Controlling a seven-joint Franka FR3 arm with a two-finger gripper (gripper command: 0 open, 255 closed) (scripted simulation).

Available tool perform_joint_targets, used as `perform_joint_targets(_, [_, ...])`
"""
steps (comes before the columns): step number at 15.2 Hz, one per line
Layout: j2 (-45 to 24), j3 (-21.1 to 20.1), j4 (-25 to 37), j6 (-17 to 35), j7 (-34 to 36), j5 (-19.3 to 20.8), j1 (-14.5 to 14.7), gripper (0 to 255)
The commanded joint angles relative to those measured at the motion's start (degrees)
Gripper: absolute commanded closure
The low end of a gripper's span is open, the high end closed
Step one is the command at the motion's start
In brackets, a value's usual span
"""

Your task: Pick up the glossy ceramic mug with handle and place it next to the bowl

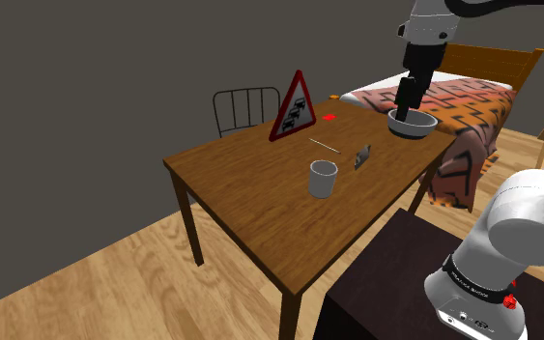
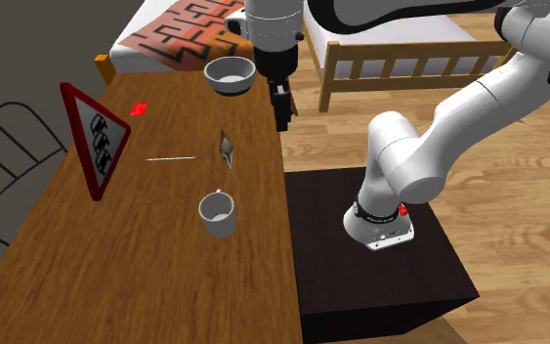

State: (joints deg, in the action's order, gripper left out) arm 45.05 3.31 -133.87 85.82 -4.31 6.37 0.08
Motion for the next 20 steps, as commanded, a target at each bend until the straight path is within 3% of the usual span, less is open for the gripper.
perform_joint_targets(1, [0.0, 0.0, 0.0, 0.0, 0.0, 0.0, 0.0, 0])
perform_joint_targets(11, [-12.5, -3.6, -5.8, 18.2, 4.9, -3.1, 2.8, 0])
perform_joint_targets(20, [-28.9, -6.9, -4.3, 33.4, 8.8, -4.4, 4.9, 0])
